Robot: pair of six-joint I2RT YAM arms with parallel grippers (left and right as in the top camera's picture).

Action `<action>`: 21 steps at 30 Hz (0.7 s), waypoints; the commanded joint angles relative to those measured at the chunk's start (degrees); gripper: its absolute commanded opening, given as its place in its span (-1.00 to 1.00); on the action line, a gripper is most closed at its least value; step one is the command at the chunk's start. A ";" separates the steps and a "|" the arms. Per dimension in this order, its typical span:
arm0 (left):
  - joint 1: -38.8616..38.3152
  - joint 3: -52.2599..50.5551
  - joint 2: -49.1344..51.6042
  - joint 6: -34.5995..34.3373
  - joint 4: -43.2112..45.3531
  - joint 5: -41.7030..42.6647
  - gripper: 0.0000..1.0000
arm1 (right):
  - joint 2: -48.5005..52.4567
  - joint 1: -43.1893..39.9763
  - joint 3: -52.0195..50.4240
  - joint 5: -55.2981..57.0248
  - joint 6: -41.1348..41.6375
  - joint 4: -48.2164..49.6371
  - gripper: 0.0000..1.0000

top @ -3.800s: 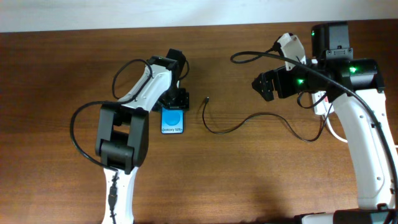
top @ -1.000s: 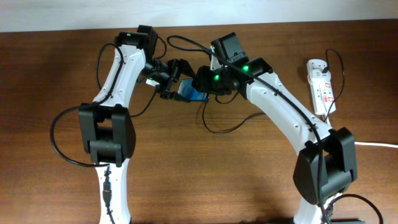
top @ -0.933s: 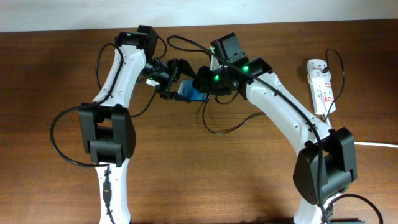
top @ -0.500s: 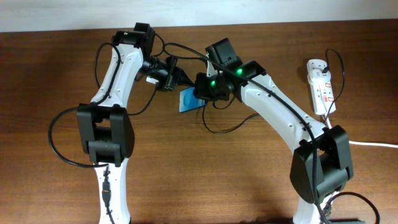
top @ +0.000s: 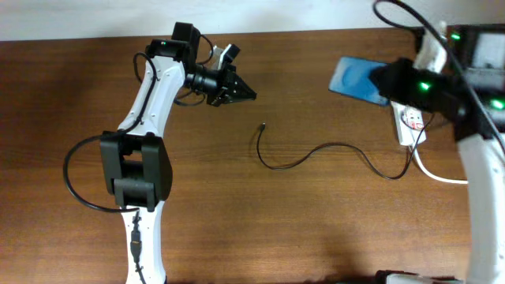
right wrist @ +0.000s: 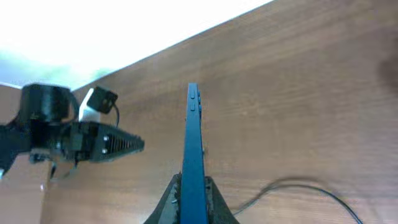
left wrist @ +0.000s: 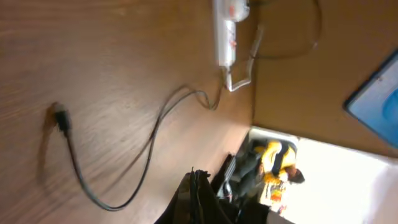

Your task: Plug charger to phone and switch on socket

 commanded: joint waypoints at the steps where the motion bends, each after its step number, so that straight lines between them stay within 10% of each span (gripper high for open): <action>1: 1.16 0.46 -0.04 14.64 -4.22 6.38 -1.00 | -7.96 -3.98 -5.92 -4.83 -3.96 0.87 -0.92; 5: 1.20 0.46 -0.04 22.75 -12.61 6.27 -0.89 | -16.63 -4.70 -29.86 -9.09 7.06 19.91 -0.92; 11: 0.94 0.46 -0.04 27.43 -10.60 25.51 -0.74 | -6.73 -1.99 -30.64 -11.08 26.62 39.47 -0.92; 17: 0.79 0.46 -0.04 17.62 -7.13 27.12 -0.46 | 3.69 12.59 -30.64 7.45 47.52 61.44 -0.92; 21: 0.42 0.46 -0.04 -4.42 10.86 25.88 -0.20 | 3.76 15.23 -30.62 12.96 50.45 62.51 -0.92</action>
